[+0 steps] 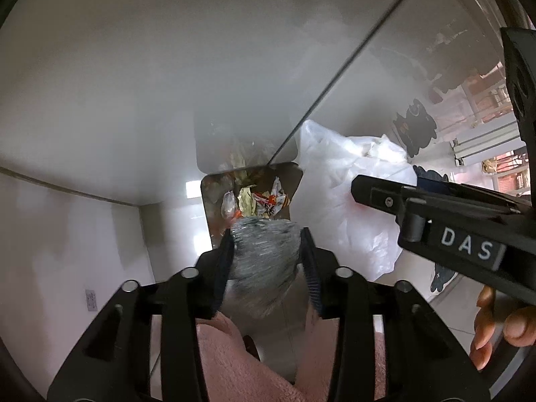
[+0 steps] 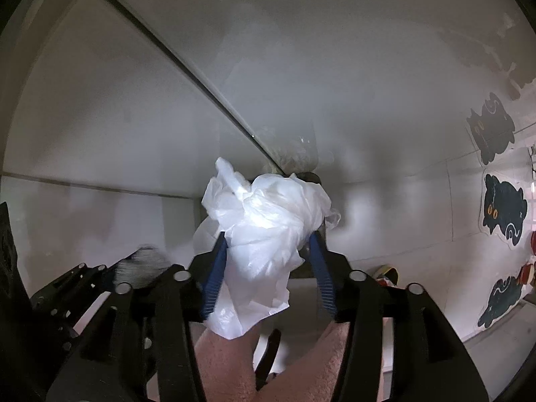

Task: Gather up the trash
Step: 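Carry foil ball and white bag over the bin and open both tools, then grasp the yellow foam net with the left tool while the right tool grasps the clear bag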

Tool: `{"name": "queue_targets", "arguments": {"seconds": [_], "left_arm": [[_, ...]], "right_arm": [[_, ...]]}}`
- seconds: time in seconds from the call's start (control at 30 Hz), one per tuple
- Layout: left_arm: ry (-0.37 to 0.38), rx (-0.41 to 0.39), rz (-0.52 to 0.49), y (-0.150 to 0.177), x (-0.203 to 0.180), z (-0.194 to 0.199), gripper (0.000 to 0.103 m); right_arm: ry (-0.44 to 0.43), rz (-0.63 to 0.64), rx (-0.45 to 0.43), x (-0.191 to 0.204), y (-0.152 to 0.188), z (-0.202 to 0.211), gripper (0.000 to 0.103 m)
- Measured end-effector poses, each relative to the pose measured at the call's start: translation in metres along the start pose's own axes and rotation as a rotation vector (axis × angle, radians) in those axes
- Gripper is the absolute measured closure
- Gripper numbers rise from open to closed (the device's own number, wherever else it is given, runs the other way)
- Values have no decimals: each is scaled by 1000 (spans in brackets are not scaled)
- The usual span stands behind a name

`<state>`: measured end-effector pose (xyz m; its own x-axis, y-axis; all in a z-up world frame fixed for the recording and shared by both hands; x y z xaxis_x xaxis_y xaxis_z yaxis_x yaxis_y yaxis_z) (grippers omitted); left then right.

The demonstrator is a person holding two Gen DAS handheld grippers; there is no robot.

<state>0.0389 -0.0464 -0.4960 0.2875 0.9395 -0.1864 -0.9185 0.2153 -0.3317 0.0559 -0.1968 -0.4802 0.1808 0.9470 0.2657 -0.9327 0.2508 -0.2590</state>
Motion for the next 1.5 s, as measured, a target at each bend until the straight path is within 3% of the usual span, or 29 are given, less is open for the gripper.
{"name": "queue_targets", "arguments": {"seconds": [0.2, 0.3, 0.37, 0.43, 0.5, 0.77, 0.97, 1.27, 1.5], "left_arm": [[-25, -16, 15, -4, 5, 7, 35], [-40, -22, 20, -5, 8, 12, 25], [-47, -31, 20, -6, 9, 19, 21], [-52, -43, 17, -8, 10, 27, 15], [-59, -61, 3, -10, 9, 41, 10], [-54, -165, -70, -22, -1, 114, 8], [-69, -262, -51, -44, 1, 173, 8], [-37, -371, -4, -99, -5, 246, 8], [-70, -444, -49, -154, -11, 249, 8]], "right_arm": [[4, -15, -31, 2, -7, 8, 30], [8, -25, -42, 2, -11, 13, 28], [9, -18, -47, 0, -13, 16, 23], [10, 5, -63, 1, -15, 26, 11], [-3, 31, -72, 2, -14, 36, 10], [-39, 84, -157, 0, -16, 105, 8], [-78, 68, -274, -2, -32, 172, 6], [-94, 184, -517, 26, -86, 262, 6], [-38, 176, -575, 22, -155, 265, 6]]}}
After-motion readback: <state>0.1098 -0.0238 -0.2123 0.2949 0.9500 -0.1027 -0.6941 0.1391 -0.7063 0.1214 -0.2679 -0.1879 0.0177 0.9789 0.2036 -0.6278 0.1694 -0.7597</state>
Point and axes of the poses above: each gripper's, at about its wrist camera, not at the fingertips, and z roughly against the way its jaws point, x to its left, y to its underside, the point moved 1 cm from there along -z, roughly the way its jaws point, and after that the axes turned 10 degrees about -x, right-handed, at the moved point
